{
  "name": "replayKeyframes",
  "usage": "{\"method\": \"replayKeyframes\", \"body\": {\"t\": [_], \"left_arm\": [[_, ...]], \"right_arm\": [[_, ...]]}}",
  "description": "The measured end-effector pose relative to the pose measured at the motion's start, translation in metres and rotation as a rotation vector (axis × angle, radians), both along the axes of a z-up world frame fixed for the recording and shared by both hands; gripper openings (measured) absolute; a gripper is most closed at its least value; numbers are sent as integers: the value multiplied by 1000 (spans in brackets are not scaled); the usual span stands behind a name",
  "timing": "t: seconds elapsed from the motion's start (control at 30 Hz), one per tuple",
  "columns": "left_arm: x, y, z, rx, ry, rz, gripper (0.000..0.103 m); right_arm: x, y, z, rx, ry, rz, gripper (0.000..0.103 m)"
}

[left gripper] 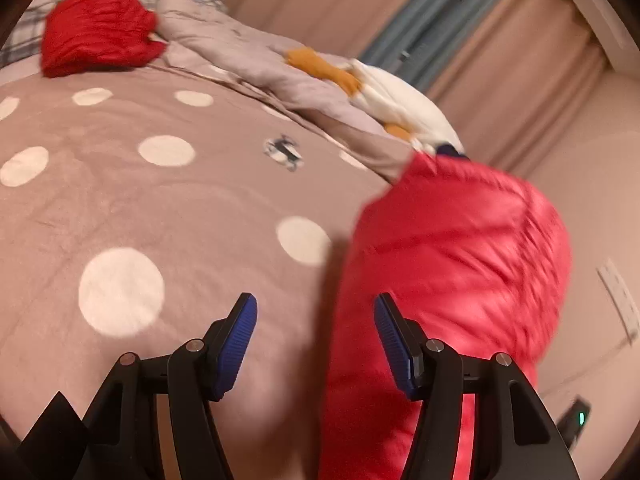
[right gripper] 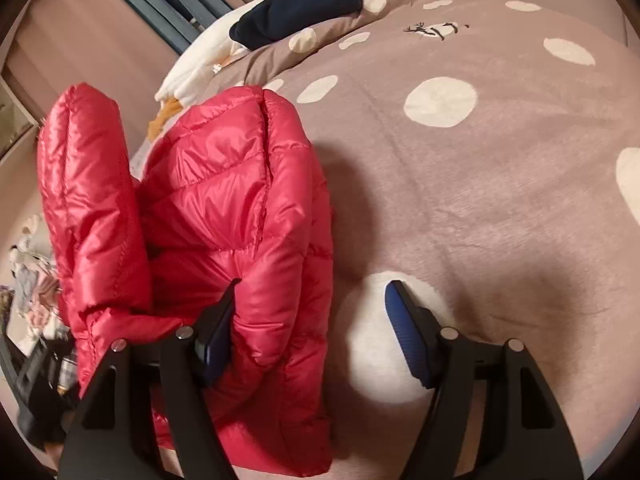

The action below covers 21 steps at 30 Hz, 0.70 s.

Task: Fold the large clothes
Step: 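Open both tools, release the jacket bundle and regrasp its end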

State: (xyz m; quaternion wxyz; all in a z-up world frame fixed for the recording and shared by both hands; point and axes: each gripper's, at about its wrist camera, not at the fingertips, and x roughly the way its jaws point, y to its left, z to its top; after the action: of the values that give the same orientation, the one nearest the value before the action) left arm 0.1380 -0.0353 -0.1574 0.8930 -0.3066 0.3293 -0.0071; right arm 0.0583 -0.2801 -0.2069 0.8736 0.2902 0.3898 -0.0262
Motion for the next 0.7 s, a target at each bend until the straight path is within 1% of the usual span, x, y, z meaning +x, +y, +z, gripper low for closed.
{"method": "replayKeyframes", "body": {"t": [0.03, 0.1, 0.2, 0.27, 0.3, 0.37, 0.43, 0.5, 0.53, 0.57, 0.6, 0.63, 0.67, 0.7], "left_arm": [[7, 4, -1, -12, -16, 27, 60], [25, 3, -3, 17, -1, 37, 62], [66, -20, -10, 79, 54, -70, 62], [69, -31, -11, 128, 55, -61, 62], [65, -34, -9, 152, 34, -59, 62], [61, -38, -4, 176, 1, -74, 62], [62, -41, 1, 180, -11, -95, 62], [56, -44, 6, 188, -34, -112, 62], [55, -46, 6, 187, -42, -111, 62], [55, -47, 6, 179, -52, -115, 62], [58, -49, 6, 168, -63, -123, 62], [59, -52, 7, 156, -76, -138, 61], [59, -54, 7, 151, -82, -152, 61], [60, -57, 7, 156, -84, -167, 61]], "right_arm": [[0, -1, -1, -14, 7, -1, 70], [-1, -2, -1, -30, 20, -8, 70], [-4, -4, 2, -38, 26, -22, 71], [-11, -8, 15, -15, 20, -58, 71], [-16, -11, 27, -17, -1, -95, 70], [-34, -9, 63, -55, -150, -135, 69], [-43, 2, 102, -106, -302, -122, 69], [-40, 19, 128, -160, -417, -73, 69], [-30, 32, 138, -198, -467, -38, 69], [-18, 41, 141, -214, -484, -7, 67], [2, 51, 139, -195, -477, 45, 65], [16, 53, 132, -156, -453, 79, 64], [35, 55, 119, -119, -407, 91, 59], [49, 56, 105, -121, -351, 68, 59]]}}
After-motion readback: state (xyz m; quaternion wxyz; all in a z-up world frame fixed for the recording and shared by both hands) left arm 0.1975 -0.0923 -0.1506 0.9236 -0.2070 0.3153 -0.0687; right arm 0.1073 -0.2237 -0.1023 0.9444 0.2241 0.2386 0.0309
